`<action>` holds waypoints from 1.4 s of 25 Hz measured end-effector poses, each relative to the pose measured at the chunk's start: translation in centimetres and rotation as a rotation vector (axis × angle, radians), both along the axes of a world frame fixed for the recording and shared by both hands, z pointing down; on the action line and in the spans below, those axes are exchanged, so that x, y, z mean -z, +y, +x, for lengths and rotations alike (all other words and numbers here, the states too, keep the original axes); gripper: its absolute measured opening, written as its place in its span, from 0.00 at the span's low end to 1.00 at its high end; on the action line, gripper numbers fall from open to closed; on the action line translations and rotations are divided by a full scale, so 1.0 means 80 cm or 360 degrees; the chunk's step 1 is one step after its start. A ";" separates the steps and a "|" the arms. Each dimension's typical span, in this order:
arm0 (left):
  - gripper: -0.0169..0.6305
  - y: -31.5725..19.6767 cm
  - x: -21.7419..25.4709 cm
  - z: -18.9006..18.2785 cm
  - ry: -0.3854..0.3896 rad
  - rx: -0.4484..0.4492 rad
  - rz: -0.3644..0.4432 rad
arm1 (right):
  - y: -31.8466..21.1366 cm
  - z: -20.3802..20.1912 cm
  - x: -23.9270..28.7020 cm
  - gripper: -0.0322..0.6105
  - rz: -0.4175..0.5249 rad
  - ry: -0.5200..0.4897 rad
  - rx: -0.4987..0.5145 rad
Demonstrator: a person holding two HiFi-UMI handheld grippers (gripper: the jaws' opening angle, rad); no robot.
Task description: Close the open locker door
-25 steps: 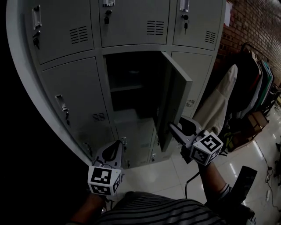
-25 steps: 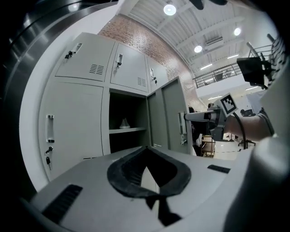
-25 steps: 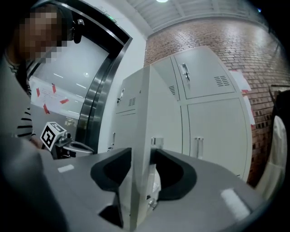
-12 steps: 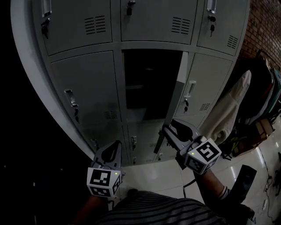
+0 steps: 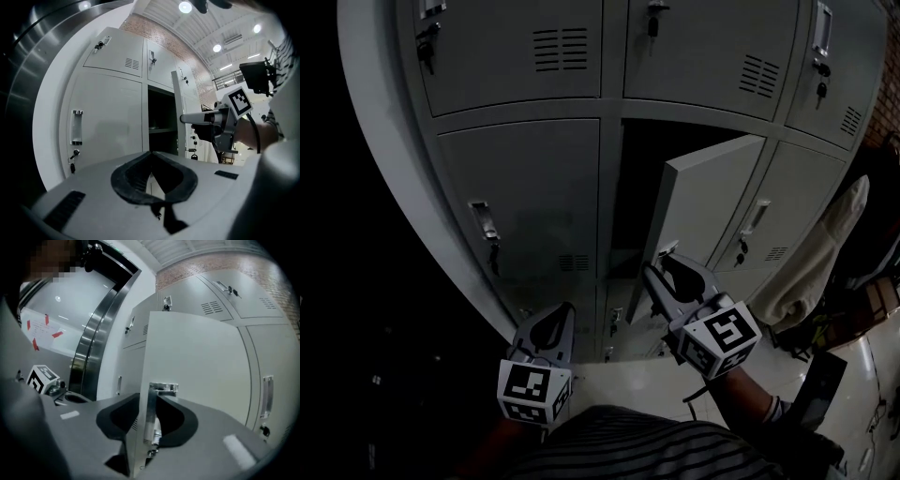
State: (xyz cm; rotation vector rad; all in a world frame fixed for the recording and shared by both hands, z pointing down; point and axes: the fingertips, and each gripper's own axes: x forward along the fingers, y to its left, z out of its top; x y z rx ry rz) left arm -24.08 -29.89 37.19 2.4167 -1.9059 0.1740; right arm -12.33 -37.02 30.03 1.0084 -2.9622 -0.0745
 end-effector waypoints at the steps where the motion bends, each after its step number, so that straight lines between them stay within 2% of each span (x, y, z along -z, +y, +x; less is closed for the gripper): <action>1: 0.03 -0.005 -0.001 -0.005 0.0004 -0.0002 -0.0003 | -0.008 -0.009 -0.001 0.23 0.0017 0.0020 -0.0009; 8: 0.03 -0.044 -0.006 -0.025 0.0023 -0.0062 -0.0012 | -0.066 -0.056 -0.006 0.24 0.0031 0.0055 -0.0068; 16: 0.03 -0.083 0.000 -0.038 0.0065 -0.0090 0.0000 | -0.116 -0.080 -0.009 0.21 -0.0005 0.0086 -0.0151; 21: 0.03 -0.094 0.008 -0.044 0.0062 -0.0090 0.0000 | -0.133 -0.086 -0.009 0.21 -0.0036 0.0136 -0.0220; 29: 0.03 -0.101 0.023 -0.046 0.0057 -0.0076 0.0052 | -0.134 -0.095 -0.010 0.20 0.0006 0.0244 -0.0192; 30: 0.03 -0.102 0.022 -0.042 0.0057 -0.0084 0.0055 | -0.130 -0.097 -0.012 0.21 0.0011 0.0259 -0.0165; 32: 0.03 -0.101 0.021 -0.037 0.0058 -0.0094 0.0057 | -0.119 -0.106 -0.015 0.43 0.0027 0.0286 -0.0089; 34: 0.03 -0.099 0.019 -0.033 0.0064 -0.0094 0.0054 | -0.111 -0.112 -0.017 0.57 0.0048 0.0301 -0.0049; 35: 0.03 -0.098 0.018 -0.031 0.0065 -0.0094 0.0050 | -0.109 -0.111 -0.016 0.59 0.0049 0.0297 -0.0040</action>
